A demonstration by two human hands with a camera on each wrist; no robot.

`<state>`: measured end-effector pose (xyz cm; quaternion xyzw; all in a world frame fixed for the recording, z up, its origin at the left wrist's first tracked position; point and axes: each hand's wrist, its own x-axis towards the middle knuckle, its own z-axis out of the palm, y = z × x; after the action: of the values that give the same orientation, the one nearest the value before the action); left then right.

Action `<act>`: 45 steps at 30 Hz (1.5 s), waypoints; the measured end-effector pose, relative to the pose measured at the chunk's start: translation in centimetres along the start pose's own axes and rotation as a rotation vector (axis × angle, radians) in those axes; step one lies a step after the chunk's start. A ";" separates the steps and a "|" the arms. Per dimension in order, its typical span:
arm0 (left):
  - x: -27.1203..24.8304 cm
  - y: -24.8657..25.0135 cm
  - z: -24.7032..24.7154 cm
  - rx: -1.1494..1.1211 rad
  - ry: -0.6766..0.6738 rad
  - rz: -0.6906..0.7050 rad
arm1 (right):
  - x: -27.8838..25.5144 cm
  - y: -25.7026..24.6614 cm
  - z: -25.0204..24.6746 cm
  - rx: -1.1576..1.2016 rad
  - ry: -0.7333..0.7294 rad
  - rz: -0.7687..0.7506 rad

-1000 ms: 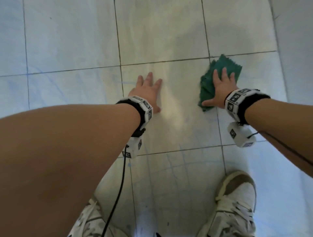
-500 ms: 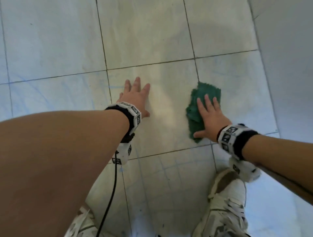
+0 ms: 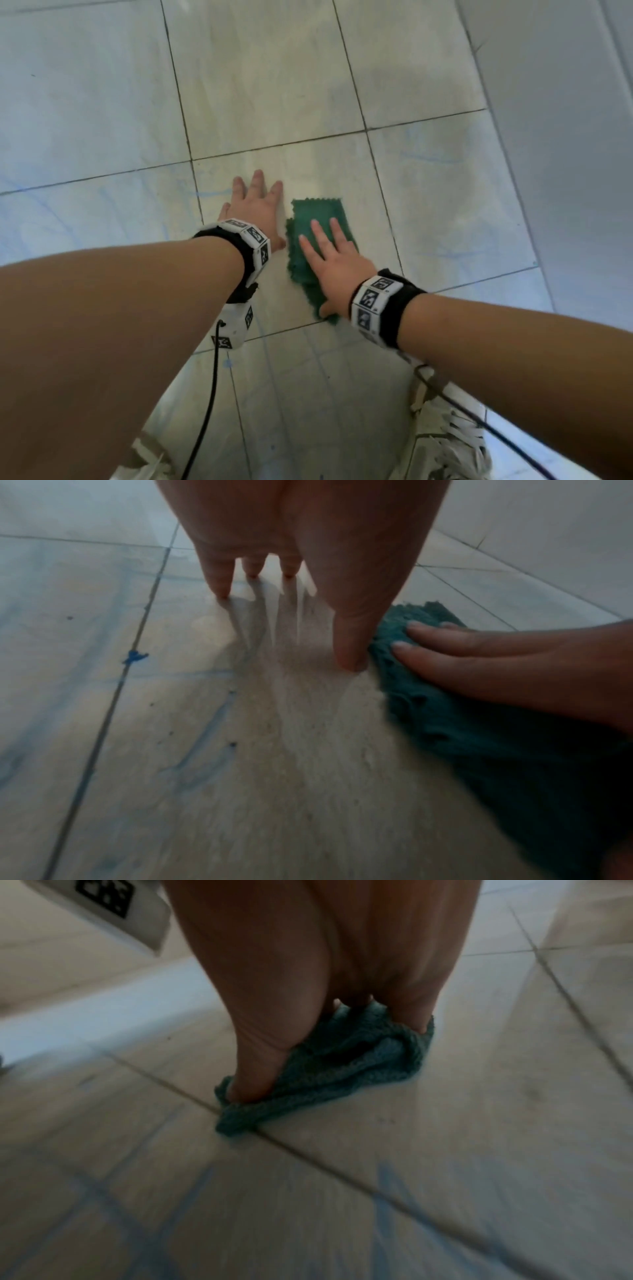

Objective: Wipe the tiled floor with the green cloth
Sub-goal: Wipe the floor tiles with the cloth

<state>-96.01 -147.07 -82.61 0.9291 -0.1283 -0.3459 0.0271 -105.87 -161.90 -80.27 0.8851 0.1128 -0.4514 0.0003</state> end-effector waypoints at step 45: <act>2.9 4.0 -1.5 -0.053 -0.032 0.006 | 4.9 25.7 -9.3 0.209 0.192 0.551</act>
<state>-93.86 -151.74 -82.77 0.9220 -0.1222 -0.3638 0.0504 -90.55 -184.98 -81.27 0.9162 -0.1788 -0.3579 0.0211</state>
